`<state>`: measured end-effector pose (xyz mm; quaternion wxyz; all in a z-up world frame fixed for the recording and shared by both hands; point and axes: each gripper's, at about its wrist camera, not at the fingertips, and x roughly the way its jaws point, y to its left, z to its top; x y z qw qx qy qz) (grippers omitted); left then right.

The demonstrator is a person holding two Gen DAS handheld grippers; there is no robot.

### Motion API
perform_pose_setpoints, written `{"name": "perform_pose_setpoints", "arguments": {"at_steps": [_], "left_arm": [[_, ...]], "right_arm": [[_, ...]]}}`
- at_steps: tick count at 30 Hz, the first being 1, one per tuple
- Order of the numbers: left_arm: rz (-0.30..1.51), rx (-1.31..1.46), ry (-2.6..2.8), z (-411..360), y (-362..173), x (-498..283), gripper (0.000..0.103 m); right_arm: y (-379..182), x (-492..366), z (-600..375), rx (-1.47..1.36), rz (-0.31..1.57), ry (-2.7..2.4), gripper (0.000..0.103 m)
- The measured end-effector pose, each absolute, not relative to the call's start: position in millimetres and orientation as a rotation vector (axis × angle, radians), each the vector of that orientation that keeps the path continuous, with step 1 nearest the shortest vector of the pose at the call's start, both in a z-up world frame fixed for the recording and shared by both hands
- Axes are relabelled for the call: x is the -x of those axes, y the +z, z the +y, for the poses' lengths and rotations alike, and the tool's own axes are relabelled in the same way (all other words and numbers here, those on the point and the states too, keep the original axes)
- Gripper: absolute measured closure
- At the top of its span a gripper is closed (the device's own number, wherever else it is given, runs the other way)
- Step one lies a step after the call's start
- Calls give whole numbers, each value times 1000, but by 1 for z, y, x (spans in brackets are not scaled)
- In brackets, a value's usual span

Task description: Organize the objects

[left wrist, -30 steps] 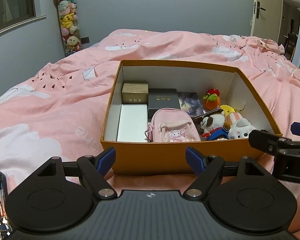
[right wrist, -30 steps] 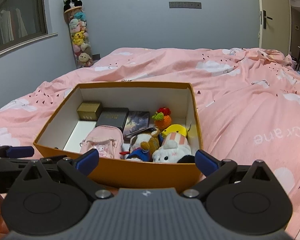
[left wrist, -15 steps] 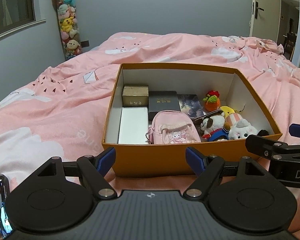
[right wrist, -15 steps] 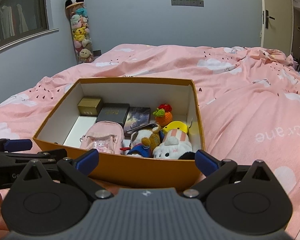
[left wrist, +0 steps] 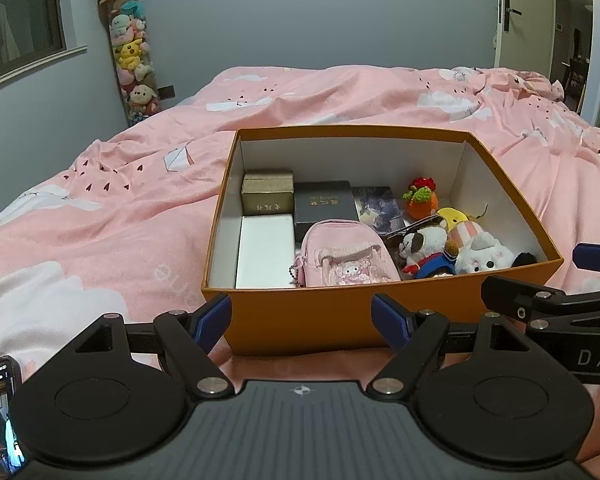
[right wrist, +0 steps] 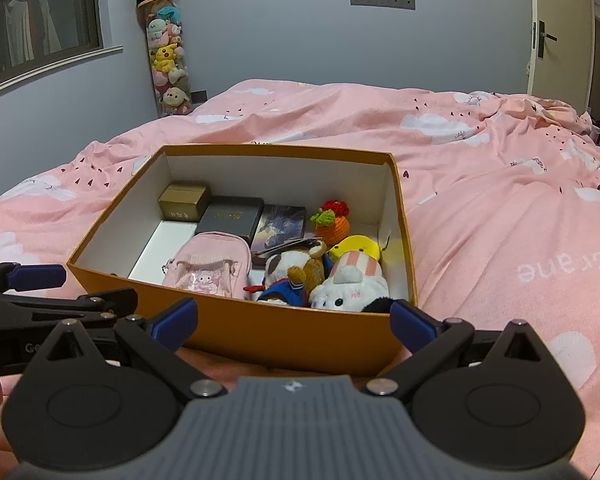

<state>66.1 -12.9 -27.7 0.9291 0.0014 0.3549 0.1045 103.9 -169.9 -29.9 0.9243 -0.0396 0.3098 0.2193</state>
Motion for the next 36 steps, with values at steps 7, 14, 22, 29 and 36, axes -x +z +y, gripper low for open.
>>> {"name": "perform_pose_setpoints", "arguments": {"at_steps": [7, 14, 22, 29, 36], "left_arm": [[731, 3, 210, -12, -28, -67, 10], [733, 8, 212, -11, -28, -67, 10], [744, 23, 216, -8, -28, -68, 10], [749, 29, 214, -7, -30, -68, 10], [753, 39, 214, -7, -31, -67, 10]], "right_arm": [[-29, -104, -169, 83, 626, 450, 1], [-28, -104, -169, 84, 609, 444, 1], [-28, -105, -171, 70, 610, 441, 1], [-28, -105, -171, 68, 609, 445, 1], [-28, -105, -171, 68, 610, 444, 1]]}}
